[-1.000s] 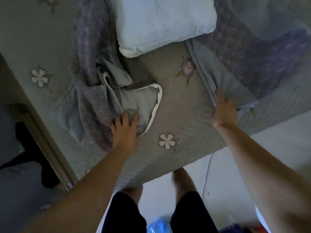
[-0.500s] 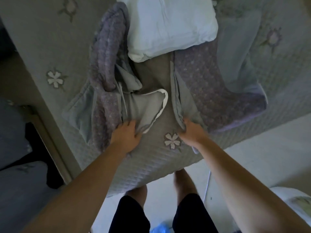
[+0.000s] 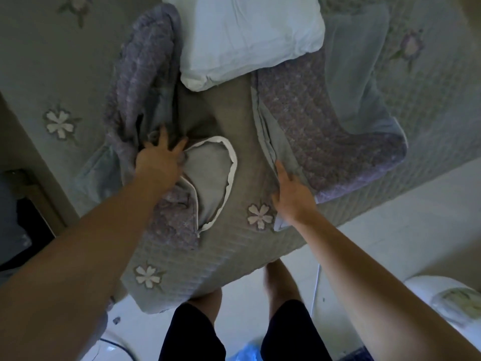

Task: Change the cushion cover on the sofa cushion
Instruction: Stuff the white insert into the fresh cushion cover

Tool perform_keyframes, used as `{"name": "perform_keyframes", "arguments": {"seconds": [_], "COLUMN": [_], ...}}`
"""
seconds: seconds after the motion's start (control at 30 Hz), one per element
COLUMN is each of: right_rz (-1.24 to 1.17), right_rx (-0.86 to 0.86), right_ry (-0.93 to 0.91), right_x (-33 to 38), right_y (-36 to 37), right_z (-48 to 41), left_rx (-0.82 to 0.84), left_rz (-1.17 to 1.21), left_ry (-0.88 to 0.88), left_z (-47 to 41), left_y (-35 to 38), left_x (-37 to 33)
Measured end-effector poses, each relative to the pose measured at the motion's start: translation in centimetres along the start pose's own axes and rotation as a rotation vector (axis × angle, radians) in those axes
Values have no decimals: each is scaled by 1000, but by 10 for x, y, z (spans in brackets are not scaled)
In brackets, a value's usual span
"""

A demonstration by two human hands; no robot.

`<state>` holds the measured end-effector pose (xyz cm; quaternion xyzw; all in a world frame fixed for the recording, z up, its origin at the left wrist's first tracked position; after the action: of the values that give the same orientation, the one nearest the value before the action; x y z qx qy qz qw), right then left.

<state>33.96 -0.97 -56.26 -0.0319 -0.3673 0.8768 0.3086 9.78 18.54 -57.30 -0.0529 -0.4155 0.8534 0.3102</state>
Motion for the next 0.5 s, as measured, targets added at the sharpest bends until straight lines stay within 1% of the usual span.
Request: {"name": "perform_keyframes", "arguments": {"seconds": [0.13, 0.2, 0.23, 0.27, 0.3, 0.33, 0.4, 0.43, 0.47, 0.5], "right_rz": [101, 123, 73, -7, -102, -194, -396, -481, -537, -552], "right_rx": [-61, -32, -5, 17, 11, -27, -105, -75, 12, 147], "right_ry": [-40, -28, -23, -32, -63, -116, -250, -312, -369, -405], "right_x": [-3, 0, 4, 10, 18, 26, 42, 50, 56, 61], "right_y": [-15, -15, -13, -13, -15, -20, -37, -42, -44, -42], "right_z": [-6, -12, -14, -14, -12, -8, 9, 19, 29, 37], "left_rx": [264, 376, 386, 317, 185, -5, -362, -444, -344, -139], "left_rz": [-131, -167, -195, -216, -203, -118, 182, 379, 663, 1002], "left_ry": [-234, -329, -344, -328, -283, -229, -139, -131, -141, -155], "left_z": [24, 36, 38, 38, 34, 30, 31, 28, 19, 9], "left_y": [31, 30, 25, 13, -5, -28, -71, -85, -88, -82], "left_x": [75, 88, 83, 71, 53, 33, -5, -20, -36, -57]}}
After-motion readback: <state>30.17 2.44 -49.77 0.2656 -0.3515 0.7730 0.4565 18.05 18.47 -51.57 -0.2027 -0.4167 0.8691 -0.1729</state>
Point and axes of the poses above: each hand's wrist, its own z-axis away from the middle knuckle, its own y-axis out of the palm, x = y × z, the point moved 8 cm from there along -z, towards the middle knuckle
